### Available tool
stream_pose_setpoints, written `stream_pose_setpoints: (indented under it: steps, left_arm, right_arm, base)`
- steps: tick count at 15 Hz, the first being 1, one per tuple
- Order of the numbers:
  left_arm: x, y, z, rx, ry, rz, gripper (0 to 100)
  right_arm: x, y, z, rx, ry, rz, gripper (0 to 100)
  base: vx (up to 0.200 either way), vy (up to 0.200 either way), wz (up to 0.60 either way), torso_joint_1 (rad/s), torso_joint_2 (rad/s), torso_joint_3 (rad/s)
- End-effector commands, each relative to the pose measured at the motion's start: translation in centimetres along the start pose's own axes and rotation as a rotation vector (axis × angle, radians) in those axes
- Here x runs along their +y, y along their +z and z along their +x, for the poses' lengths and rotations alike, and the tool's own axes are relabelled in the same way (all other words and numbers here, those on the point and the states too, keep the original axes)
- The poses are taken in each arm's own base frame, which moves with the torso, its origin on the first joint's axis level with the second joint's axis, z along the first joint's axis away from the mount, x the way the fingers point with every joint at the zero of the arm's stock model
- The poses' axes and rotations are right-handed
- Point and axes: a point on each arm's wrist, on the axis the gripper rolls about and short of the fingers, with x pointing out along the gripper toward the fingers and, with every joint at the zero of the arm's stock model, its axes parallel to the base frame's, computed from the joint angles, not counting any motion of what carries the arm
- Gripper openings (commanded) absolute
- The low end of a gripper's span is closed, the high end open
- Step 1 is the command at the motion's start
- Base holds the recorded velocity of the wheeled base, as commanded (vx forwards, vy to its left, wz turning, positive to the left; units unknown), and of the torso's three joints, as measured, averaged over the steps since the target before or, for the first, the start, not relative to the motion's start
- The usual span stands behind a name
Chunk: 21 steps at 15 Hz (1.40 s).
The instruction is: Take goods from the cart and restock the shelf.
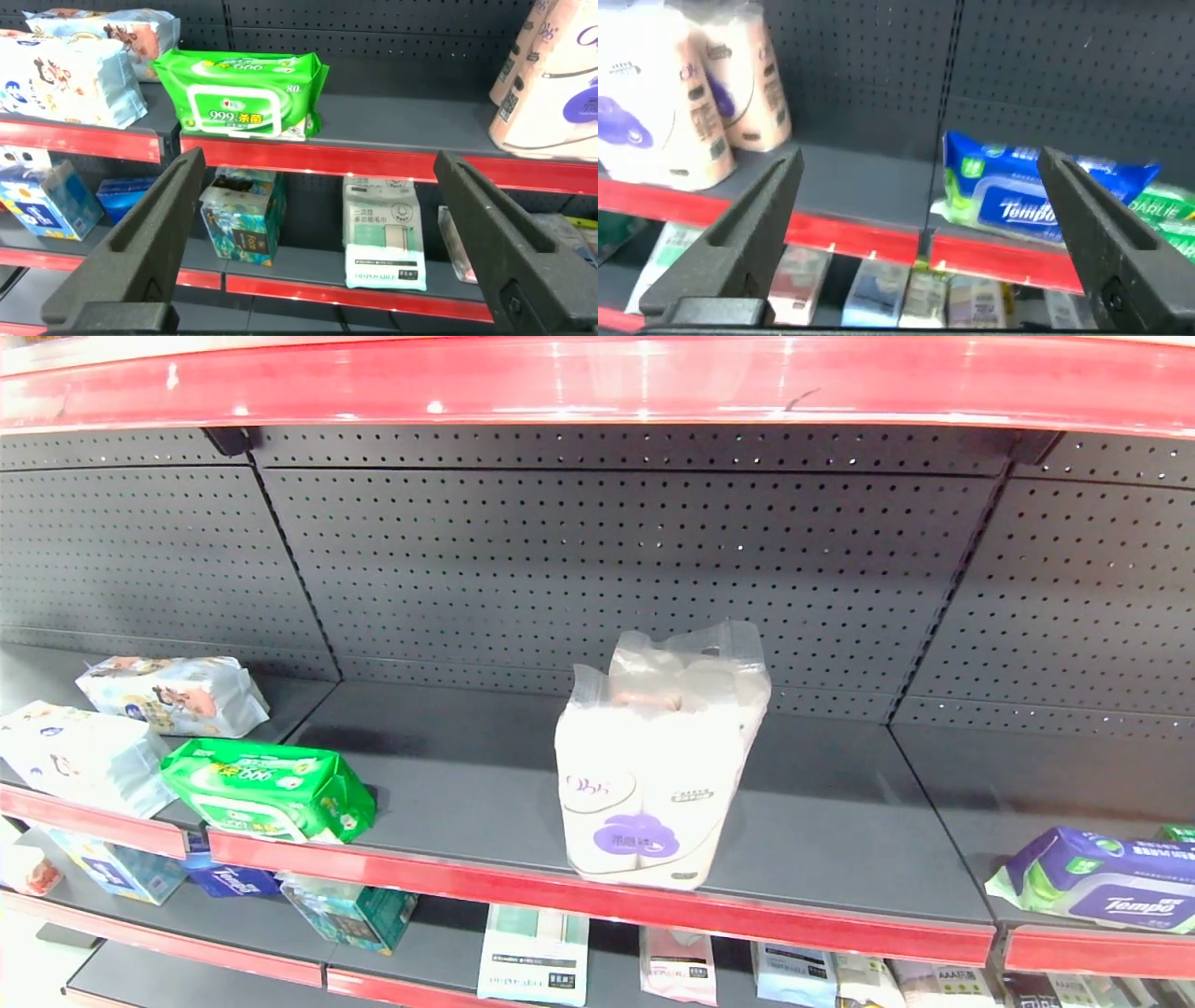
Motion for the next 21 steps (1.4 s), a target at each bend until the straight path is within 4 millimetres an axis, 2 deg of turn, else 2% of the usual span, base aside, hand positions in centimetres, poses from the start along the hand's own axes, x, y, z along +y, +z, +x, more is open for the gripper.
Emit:
stream_pose_setpoints:
  steps: [1, 2, 4, 6, 11, 18, 21]
  left_arm:
    - [0.0, 0.0, 0.0, 0.002, 0.001, -0.001, 100]
    - [0.0, 0.0, 0.0, 0.002, 0.001, -0.001, 100]
    - [0.0, 0.0, 0.0, 0.002, 0.0, -0.001, 100]
    - [0.0, 0.0, 0.0, 0.002, 0.0, -0.001, 100]
    - [0.0, 0.0, 0.0, 0.0, -0.005, -0.002, 100]
    - [0.0, 0.0, 0.0, 0.002, -0.005, -0.001, 100]
    - [0.0, 0.0, 0.0, 0.0, -0.005, -0.001, 100]
  right_arm:
    - [0.0, -0.2, 0.0, 0.013, 0.0, 0.007, 100]
    - [0.1, -0.8, 0.0, 0.075, 0.004, 0.015, 100]
    - [0.1, -0.9, 0.0, 0.09, 0.021, 0.076, 100]
    - [0.0, -1.6, -0.1, 0.152, -0.065, 0.114, 100]
    - [0.1, -1.5, -0.1, 0.145, 0.011, 0.087, 100]
    - [0.1, -1.6, -0.1, 0.146, -0.009, 0.087, 100]
    - [0.1, -1.6, -0.1, 0.146, -0.006, 0.089, 100]
  base:
    - [0.0, 0.0, 0.0, 0.0, 0.0, 0.0]
    - [0.0, 0.0, 0.0, 0.0, 0.0, 0.0]
    - [0.0, 0.0, 0.0, 0.0, 0.0, 0.0]
    - [0.0, 0.0, 0.0, 0.0, 0.0, 0.0]
    - [0.0, 0.0, 0.0, 0.0, 0.0, 0.0]
    - [0.0, 0.0, 0.0, 0.0, 0.0, 0.0]
    - [0.0, 0.0, -0.6, 0.001, 0.01, 0.004]
